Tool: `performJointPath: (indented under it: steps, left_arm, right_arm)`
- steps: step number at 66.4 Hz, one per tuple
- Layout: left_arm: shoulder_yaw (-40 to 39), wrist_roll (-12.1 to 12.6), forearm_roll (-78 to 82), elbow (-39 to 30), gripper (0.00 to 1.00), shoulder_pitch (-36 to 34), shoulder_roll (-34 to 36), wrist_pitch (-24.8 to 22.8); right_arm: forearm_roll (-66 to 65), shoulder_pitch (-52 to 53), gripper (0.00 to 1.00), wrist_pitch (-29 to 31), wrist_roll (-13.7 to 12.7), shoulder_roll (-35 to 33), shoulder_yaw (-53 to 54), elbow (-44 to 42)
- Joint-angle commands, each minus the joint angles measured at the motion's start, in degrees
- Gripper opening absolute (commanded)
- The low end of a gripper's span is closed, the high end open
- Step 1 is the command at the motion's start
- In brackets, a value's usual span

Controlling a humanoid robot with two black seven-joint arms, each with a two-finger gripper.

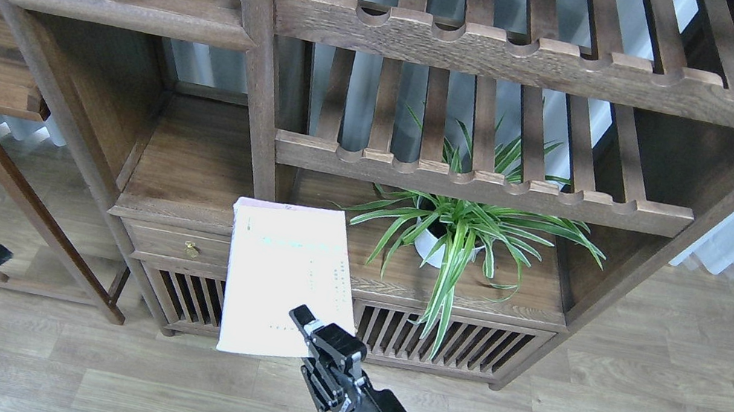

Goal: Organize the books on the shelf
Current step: 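Lower the white book and grasp its edge with the left gripper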

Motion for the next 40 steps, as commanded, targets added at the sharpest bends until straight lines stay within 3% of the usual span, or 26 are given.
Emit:
performJointPath:
  steps: [1,16,26,40]
  left_arm:
    - [6.46,-0.4,-2.39,-0.62,0.99,-4.08,-0.03,0.0]
    - [18.24,-0.32,-15.05,-0.8,1.0,-15.5,0.06,0.0]
    - [27.9,-0.32,-15.67,-2.73,1.0,-20.25,0.14,0.0]
    - [32.31,-0.41,-15.67,-3.78,1.0,-21.57,-0.03,0.0]
  right_arm:
    - [0.3,2.94,0.07,-0.09,-2.08,0.0,-0.25,-2.13]
    - [1.96,6.37,0.08,-0.88,-10.25,0.0,-0.25,-6.35]
    - [4.95,8.83,0.09,-0.79,-12.28,0.0,-0.25,-8.11]
    - [4.95,8.83,0.09,-0.88,-12.54,0.0,-0.51,-8.11]
